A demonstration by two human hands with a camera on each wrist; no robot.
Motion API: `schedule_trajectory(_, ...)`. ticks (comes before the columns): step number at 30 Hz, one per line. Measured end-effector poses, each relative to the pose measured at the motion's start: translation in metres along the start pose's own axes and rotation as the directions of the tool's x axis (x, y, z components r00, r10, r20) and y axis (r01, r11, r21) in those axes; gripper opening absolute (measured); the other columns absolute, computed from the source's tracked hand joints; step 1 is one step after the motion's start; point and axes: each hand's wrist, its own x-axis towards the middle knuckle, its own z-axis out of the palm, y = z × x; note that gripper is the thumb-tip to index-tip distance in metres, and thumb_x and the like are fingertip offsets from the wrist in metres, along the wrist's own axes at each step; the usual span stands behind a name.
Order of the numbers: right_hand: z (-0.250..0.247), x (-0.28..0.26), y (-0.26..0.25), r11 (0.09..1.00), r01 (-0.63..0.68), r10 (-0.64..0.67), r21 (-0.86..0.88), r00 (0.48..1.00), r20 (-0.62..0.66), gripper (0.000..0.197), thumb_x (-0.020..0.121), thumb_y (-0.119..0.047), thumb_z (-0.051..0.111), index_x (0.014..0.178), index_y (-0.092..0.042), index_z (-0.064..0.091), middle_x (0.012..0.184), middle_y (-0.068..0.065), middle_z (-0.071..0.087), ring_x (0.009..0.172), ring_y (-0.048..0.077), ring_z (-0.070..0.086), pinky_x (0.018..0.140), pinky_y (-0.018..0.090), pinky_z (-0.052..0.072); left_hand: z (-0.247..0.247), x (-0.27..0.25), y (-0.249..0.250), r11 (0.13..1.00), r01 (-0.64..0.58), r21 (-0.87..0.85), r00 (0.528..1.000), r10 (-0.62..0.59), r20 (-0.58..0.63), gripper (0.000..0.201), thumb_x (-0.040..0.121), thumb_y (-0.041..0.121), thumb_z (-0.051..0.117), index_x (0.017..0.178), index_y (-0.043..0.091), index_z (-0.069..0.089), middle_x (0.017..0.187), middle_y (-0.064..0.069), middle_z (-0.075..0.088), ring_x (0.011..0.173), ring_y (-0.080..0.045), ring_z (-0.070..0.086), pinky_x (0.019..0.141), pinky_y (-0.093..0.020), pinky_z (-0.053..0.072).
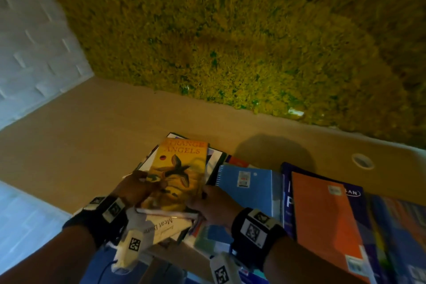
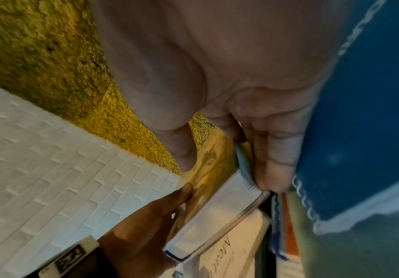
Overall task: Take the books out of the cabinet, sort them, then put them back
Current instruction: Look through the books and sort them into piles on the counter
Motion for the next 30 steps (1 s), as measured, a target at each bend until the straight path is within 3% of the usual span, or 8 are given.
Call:
schedule_trajectory(4, -0.002, -0.005, 0.005, 0.997, -0.014, 0.014, 0.079, 1.0, -0.005, 0.053, 0.076, -0.054, 0.076, 0.12, -0.027, 0.064, 0.119, 0.003, 0.069, 0.116, 0.028, 0.066, 0.098, 0.045, 0.057, -0.006, -0.014, 0.007, 0.954, -0.036, -0.297, 0.983, 0.087, 0.159, 0.078, 0.042, 0.046, 0.098, 0.106, 0.014, 0.066, 0.1, -0.013, 0.077, 0.077, -0.023, 0.076, 0.078, -0.039, 0.06)
schedule_trajectory(7, -0.001, -0.003, 0.009, 0.988, -0.034, 0.038, 0.148, 0.999, -0.027, 0.05, 0.091, -0.039, 0.071, 0.135, -0.018, 0.057, 0.132, 0.01, 0.065, 0.113, 0.027, 0.068, 0.085, 0.035, 0.06, -0.002, -0.029, 0.006, 0.782, -0.006, -0.623, 0.974, 0.146, 0.173, 0.045, 0.074, 0.014, 0.082, 0.113, 0.013, 0.059, 0.102, -0.018, 0.072, 0.068, -0.021, 0.076, 0.051, -0.032, 0.061)
schedule_trajectory(10, -0.003, -0.004, 0.009, 0.989, 0.007, 0.008, 0.149, 0.995, -0.099, 0.033, 0.1, -0.03, 0.065, 0.129, -0.016, 0.058, 0.112, 0.005, 0.069, 0.091, 0.017, 0.068, 0.078, 0.036, 0.059, -0.002, -0.027, 0.007, 0.665, -0.048, -0.746, 0.959, 0.239, 0.151, 0.054, 0.072, 0.019, 0.081, 0.122, 0.012, 0.061, 0.117, -0.021, 0.07, 0.091, -0.031, 0.075, 0.068, -0.036, 0.064)
schedule_trajectory(13, -0.014, -0.013, -0.004, 0.968, 0.082, -0.038, 0.237, 0.982, -0.185, 0.02, 0.098, -0.037, 0.066, 0.117, -0.037, 0.058, 0.115, -0.006, 0.069, 0.107, 0.015, 0.067, 0.096, 0.042, 0.057, -0.004, -0.015, 0.023, 0.611, -0.068, -0.789, 0.955, 0.268, 0.126, 0.059, 0.068, 0.031, 0.084, 0.122, 0.02, 0.065, 0.119, -0.016, 0.072, 0.1, -0.035, 0.072, 0.079, -0.045, 0.062)
schedule_trajectory(19, -0.069, -0.013, -0.035, 0.927, 0.164, -0.033, 0.338, 0.932, -0.362, 0.03, 0.099, -0.037, 0.065, 0.127, -0.038, 0.055, 0.129, -0.005, 0.061, 0.111, 0.015, 0.062, 0.085, 0.034, 0.058, 0.012, 0.018, 0.106, 0.706, -0.16, -0.69, 0.94, 0.323, 0.113, 0.037, 0.099, 0.02, 0.056, 0.136, 0.025, 0.055, 0.13, -0.016, 0.065, 0.096, -0.022, 0.069, 0.067, -0.029, 0.056)
schedule_trajectory(23, -0.121, -0.008, -0.034, 0.902, 0.147, 0.075, 0.405, 0.871, -0.485, 0.027, 0.103, -0.016, 0.061, 0.13, -0.022, 0.056, 0.12, 0.007, 0.062, 0.101, 0.028, 0.065, 0.096, 0.044, 0.058, 0.031, 0.057, 0.172, 0.828, -0.242, -0.505, 0.908, 0.377, 0.182, 0.048, 0.094, 0.023, 0.066, 0.137, 0.028, 0.047, 0.14, -0.004, 0.049, 0.128, -0.025, 0.05, 0.096, -0.038, 0.051)
schedule_trajectory(26, -0.157, -0.005, -0.03, 0.922, 0.101, 0.132, 0.375, 0.827, -0.546, 0.015, 0.104, -0.011, 0.058, 0.114, -0.022, 0.058, 0.11, 0.003, 0.061, 0.108, 0.031, 0.062, 0.104, 0.048, 0.052, 0.054, 0.083, 0.213, 0.879, -0.332, -0.343, 0.896, 0.407, 0.176, 0.052, 0.098, 0.035, 0.059, 0.146, 0.032, 0.039, 0.121, 0.001, 0.054, 0.106, -0.023, 0.054, 0.09, -0.048, 0.048)
schedule_trajectory(30, -0.197, 0.02, -0.005, 0.971, 0.045, 0.123, 0.236, 0.75, -0.65, 0.034, 0.098, -0.009, 0.064, 0.132, -0.01, 0.061, 0.117, 0.013, 0.065, 0.101, 0.03, 0.061, 0.08, 0.036, 0.047, 0.091, 0.118, 0.238, 0.902, -0.408, -0.14, 0.873, 0.431, 0.227, 0.069, 0.102, 0.028, 0.052, 0.159, 0.022, 0.014, 0.119, -0.003, 0.056, 0.089, -0.023, 0.049, 0.075, -0.04, 0.043)
